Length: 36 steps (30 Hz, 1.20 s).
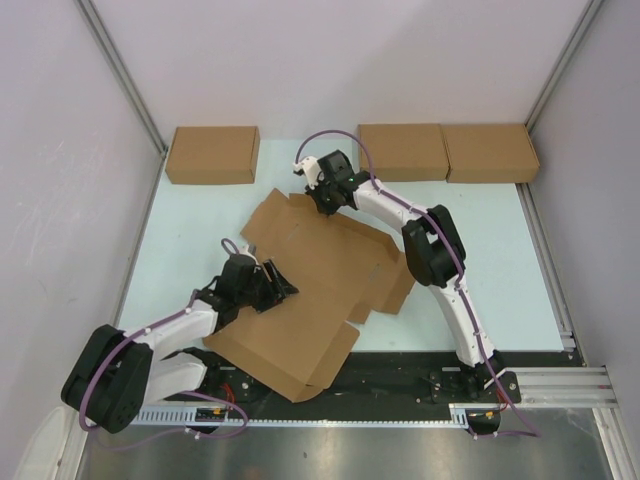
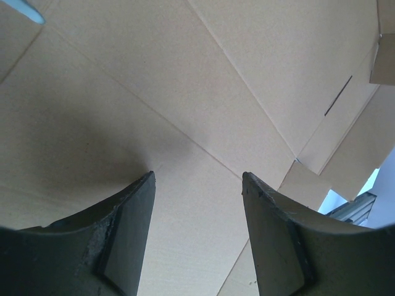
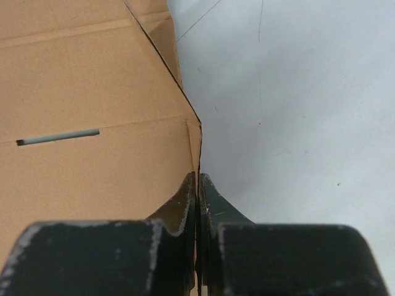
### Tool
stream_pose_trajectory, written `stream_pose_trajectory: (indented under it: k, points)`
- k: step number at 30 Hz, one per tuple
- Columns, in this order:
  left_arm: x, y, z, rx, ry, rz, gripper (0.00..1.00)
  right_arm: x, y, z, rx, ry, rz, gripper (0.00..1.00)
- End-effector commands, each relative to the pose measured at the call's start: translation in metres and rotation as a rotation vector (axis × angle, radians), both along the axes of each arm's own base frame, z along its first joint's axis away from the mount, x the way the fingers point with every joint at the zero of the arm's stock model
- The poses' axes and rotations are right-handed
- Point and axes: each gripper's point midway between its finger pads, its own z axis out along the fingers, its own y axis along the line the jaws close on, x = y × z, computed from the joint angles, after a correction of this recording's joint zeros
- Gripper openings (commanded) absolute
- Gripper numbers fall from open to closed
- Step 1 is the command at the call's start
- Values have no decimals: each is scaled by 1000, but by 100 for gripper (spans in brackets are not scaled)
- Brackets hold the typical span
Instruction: Fold the paper box
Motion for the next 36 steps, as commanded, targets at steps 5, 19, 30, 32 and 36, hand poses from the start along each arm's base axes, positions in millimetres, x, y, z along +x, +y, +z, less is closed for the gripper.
stream_pose_trajectory:
  k: [5, 19, 30, 32, 36]
  points:
    - [19, -4, 42, 14, -89, -7, 66, -4, -18, 35, -54, -88, -40, 0]
    - [95, 1, 175, 100, -533, 34, 82, -61, -87, 64, -173, -91, -134, 0]
    - [131, -7, 207, 113, -826, 23, 100, -80, -110, 76, -236, -107, -173, 0]
    - [144, -8, 209, 134, -810, 34, 100, -84, -113, 77, -242, -102, -175, 0]
    - [154, -24, 210, 154, -889, -80, 100, -89, -114, 77, -233, -97, -182, 0]
